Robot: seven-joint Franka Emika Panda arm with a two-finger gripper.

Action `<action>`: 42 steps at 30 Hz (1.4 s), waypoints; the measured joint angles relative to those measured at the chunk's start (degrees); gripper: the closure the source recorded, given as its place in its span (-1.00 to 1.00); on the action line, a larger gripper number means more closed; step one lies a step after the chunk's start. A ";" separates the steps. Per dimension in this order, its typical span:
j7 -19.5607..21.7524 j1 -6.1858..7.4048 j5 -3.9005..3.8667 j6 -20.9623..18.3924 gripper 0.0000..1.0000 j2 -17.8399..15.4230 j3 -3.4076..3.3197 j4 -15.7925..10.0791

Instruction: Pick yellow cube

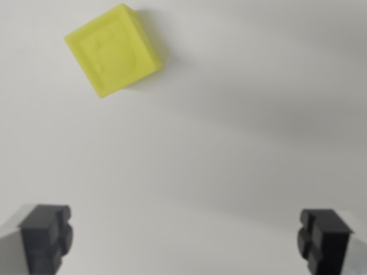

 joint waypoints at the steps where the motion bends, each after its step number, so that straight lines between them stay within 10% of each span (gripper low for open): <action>1: -0.34 0.13 -0.01 0.28 -1.00 0.33 0.00 0.08; 42: -14.24 5.24 -0.42 9.84 -1.00 15.19 0.02 6.30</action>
